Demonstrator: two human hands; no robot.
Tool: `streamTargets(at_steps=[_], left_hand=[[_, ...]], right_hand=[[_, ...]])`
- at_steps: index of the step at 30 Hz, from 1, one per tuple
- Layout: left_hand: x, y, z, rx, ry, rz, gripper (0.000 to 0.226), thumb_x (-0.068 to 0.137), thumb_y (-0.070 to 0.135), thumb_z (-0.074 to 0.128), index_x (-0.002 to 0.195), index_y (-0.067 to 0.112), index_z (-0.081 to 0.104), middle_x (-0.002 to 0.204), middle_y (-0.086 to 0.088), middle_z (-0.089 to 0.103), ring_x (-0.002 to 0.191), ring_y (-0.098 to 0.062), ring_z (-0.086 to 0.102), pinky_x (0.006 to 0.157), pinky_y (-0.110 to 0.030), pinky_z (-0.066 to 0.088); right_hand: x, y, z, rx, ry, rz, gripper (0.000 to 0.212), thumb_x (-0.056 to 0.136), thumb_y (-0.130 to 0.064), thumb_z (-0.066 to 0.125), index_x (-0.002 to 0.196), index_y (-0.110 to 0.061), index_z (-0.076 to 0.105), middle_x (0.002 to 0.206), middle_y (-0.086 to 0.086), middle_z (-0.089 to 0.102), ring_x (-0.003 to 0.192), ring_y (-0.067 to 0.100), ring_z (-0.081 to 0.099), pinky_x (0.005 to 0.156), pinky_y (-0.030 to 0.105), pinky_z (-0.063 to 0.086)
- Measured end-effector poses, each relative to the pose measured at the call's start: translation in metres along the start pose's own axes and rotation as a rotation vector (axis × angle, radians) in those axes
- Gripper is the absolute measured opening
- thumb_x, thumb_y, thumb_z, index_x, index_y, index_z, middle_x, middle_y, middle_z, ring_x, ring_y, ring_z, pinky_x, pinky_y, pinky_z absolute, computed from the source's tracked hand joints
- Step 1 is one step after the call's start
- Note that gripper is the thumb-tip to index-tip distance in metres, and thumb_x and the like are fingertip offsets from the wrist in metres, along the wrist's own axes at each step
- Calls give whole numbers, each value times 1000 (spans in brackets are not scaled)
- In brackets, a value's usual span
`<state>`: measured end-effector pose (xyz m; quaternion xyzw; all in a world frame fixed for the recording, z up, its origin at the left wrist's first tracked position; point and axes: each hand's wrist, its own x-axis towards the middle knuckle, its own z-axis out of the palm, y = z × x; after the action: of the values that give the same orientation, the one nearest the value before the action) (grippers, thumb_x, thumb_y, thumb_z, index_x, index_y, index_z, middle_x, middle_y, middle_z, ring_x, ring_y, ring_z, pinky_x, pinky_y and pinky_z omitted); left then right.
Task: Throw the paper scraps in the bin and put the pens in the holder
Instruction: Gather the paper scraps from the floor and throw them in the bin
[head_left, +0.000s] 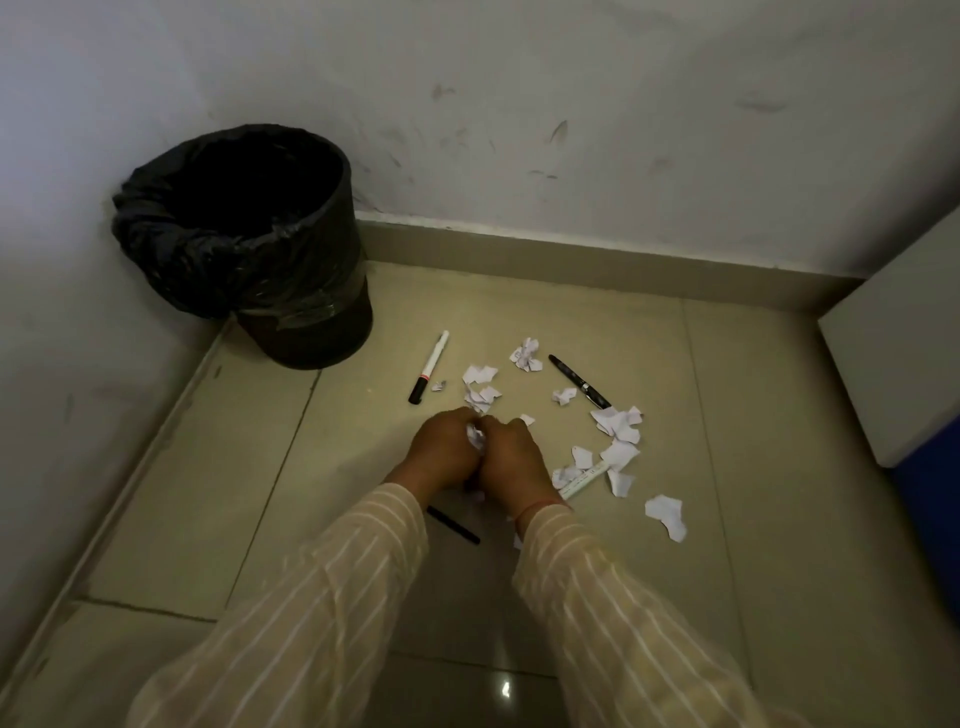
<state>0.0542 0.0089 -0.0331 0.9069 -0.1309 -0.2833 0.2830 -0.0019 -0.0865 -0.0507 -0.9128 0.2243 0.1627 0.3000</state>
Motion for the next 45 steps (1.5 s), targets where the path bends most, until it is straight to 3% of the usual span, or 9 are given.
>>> streamTargets(at_steps=[4, 6, 11, 15, 22, 29, 32, 40, 45], left_hand=[[-2, -6, -6, -342, -24, -157, 24, 81, 3, 75, 86, 26, 81, 103, -9, 80, 97, -29, 76, 87, -44, 64], [-2, -12, -19, -467, -16, -160, 35, 79, -10, 71, 94, 20, 82, 104, -13, 80, 102, -32, 75, 90, -46, 63], [-5, 7, -75, -638, 106, -49, 34, 80, -12, 71, 93, 18, 82, 102, -12, 80, 98, -30, 76, 80, -33, 61], [-14, 31, -135, -722, 253, 42, 30, 85, -5, 70, 99, 21, 77, 103, -12, 80, 91, -28, 78, 78, -37, 62], [-33, 48, -277, -408, 647, 188, 21, 82, 15, 75, 99, 24, 83, 90, 4, 81, 85, -12, 75, 81, -25, 58], [-14, 20, -345, -501, 561, -36, 56, 82, 25, 57, 138, 24, 64, 133, -9, 69, 111, -27, 68, 94, -39, 58], [-12, 16, -346, -487, 575, -34, 58, 91, 9, 51, 148, 22, 55, 150, -6, 58, 132, -26, 58, 111, -36, 47], [-22, 31, -320, -317, 785, 157, 51, 94, 3, 46, 139, 21, 62, 140, -5, 64, 129, -23, 58, 105, -29, 42], [-21, 63, -249, -204, 604, 306, 54, 88, 0, 50, 137, 18, 65, 135, -8, 69, 126, -26, 63, 110, -34, 47]], right_hand=[[3, 7, -5, 116, 47, -13, 28, 72, -35, 80, 93, -19, 73, 101, 7, 76, 96, 26, 72, 72, 22, 43], [1, 5, -13, 284, 64, -10, 21, 72, -39, 76, 86, -23, 75, 96, 2, 79, 91, 19, 73, 68, 16, 46], [1, -28, -57, 699, 107, -81, 29, 59, -27, 79, 88, -28, 80, 82, 4, 79, 81, 23, 76, 79, 54, 63], [2, -86, -108, 740, 161, -192, 30, 65, -12, 84, 90, -27, 81, 85, 6, 80, 80, 20, 75, 76, 50, 63], [26, -234, -186, 301, 173, -434, 26, 72, -32, 82, 94, -20, 78, 91, 3, 79, 88, 23, 74, 78, 32, 58], [62, -340, -189, -62, 72, -495, 32, 91, -24, 66, 118, -8, 70, 120, 15, 73, 111, 33, 69, 87, 33, 53], [67, -339, -181, 30, 126, -519, 52, 91, -23, 69, 142, -15, 60, 142, 9, 63, 127, 28, 61, 99, 29, 47], [50, -296, -178, 298, 331, -509, 41, 88, -13, 70, 129, -17, 69, 125, 9, 71, 113, 24, 68, 101, 34, 53], [11, -195, -149, 453, 378, -296, 35, 81, -14, 80, 115, -14, 74, 106, 7, 77, 94, 19, 74, 91, 34, 59]])
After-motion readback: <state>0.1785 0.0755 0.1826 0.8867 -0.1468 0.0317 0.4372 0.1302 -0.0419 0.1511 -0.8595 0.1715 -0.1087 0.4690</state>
